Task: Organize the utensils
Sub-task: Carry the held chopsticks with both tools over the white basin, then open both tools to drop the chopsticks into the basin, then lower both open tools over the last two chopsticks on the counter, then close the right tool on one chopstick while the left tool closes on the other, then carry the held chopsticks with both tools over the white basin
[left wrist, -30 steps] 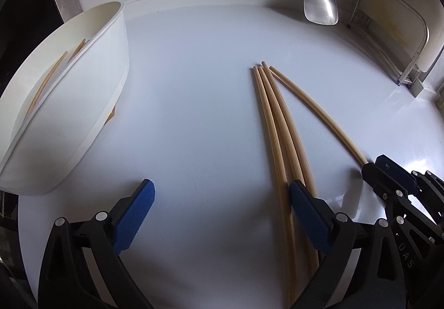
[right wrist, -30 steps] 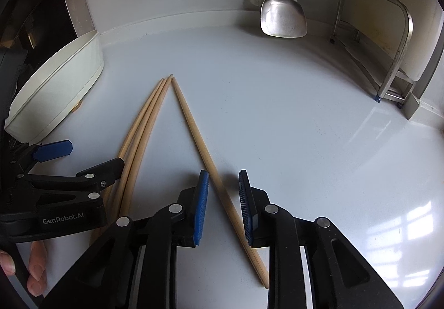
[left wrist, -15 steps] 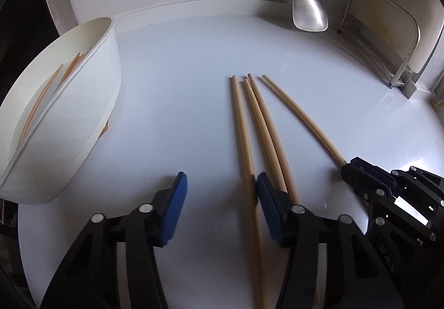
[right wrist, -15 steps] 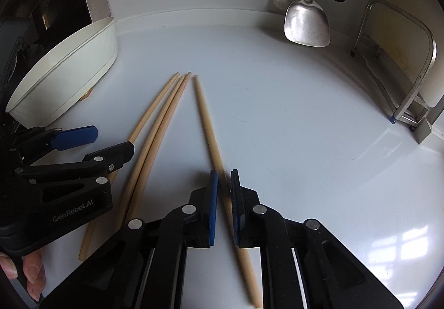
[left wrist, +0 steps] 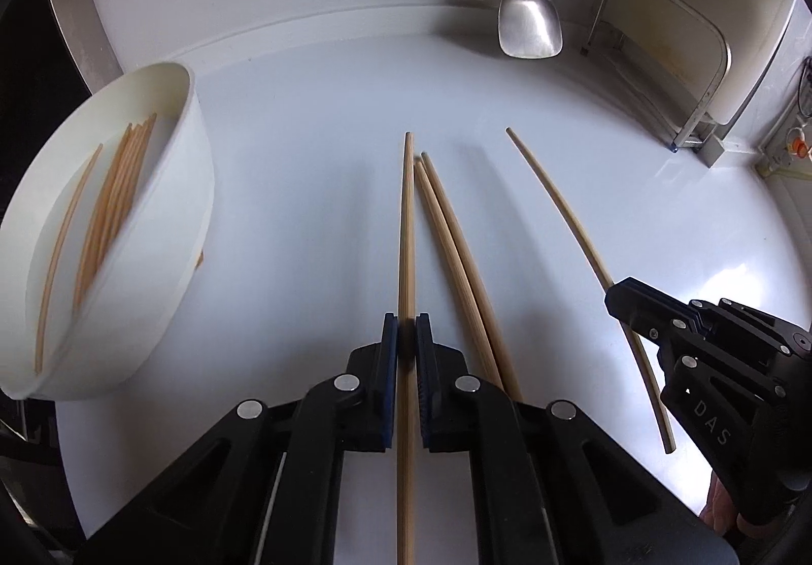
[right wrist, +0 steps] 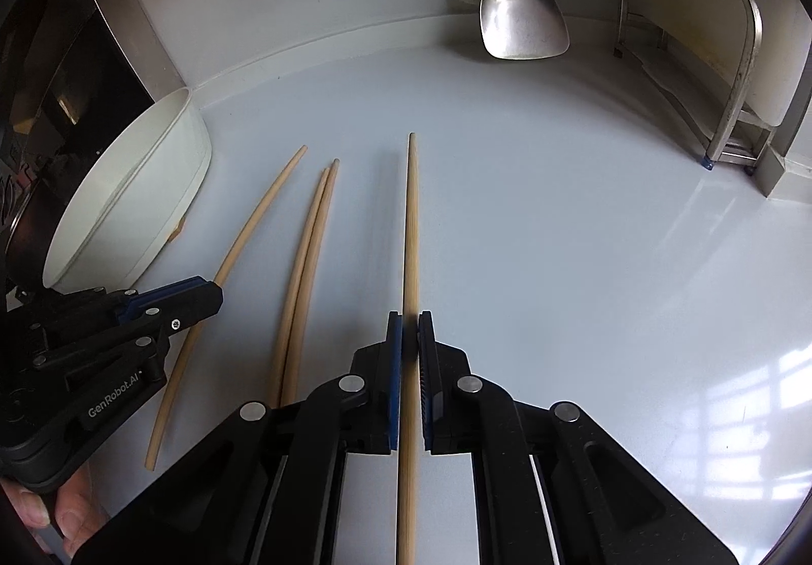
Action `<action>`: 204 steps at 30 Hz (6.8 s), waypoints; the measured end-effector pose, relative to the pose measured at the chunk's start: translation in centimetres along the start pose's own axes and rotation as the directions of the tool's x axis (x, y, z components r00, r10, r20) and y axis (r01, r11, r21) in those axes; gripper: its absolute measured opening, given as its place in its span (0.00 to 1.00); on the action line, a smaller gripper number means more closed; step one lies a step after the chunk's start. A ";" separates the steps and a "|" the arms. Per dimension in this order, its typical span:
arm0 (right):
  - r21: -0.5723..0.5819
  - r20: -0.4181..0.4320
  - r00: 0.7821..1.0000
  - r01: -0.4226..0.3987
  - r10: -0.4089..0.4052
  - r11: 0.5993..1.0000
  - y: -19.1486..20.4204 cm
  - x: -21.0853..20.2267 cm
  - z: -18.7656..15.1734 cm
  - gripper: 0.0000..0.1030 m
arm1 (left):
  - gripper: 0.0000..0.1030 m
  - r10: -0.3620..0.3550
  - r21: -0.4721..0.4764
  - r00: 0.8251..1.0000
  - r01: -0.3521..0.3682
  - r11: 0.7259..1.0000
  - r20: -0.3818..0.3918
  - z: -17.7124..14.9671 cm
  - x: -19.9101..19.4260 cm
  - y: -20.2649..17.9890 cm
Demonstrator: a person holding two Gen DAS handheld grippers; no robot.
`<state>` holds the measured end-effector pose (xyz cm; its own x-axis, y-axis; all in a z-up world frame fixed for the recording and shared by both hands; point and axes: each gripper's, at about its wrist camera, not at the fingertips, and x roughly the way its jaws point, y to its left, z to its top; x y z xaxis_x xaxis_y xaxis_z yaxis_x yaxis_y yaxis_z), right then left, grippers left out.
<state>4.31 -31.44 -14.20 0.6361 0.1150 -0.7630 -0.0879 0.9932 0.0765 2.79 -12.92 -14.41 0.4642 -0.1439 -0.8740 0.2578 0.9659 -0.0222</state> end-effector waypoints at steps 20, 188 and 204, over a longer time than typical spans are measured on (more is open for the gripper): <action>-0.064 0.127 0.988 -0.082 0.090 0.995 17.1 -4.6 9.0 0.06 | 0.07 0.051 -0.037 0.988 -0.046 0.998 0.146 6.2 -9.8 16.4; -0.083 0.084 0.980 0.185 -0.178 0.979 -2.4 0.3 -3.1 0.30 | 0.93 0.130 -0.129 0.991 -0.125 0.984 0.028 -2.8 3.6 -0.8; -0.127 0.066 0.988 0.149 -0.141 0.981 -1.6 0.4 -2.9 0.06 | 0.07 0.069 -0.047 0.996 -0.067 0.997 0.048 -3.0 2.2 -3.1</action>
<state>2.46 -33.05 -16.52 0.6913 -0.0256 -0.7221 -0.0887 0.9888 -0.1199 0.45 -15.56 -17.69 0.5213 -0.0872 -0.8489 0.1860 0.9825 0.0133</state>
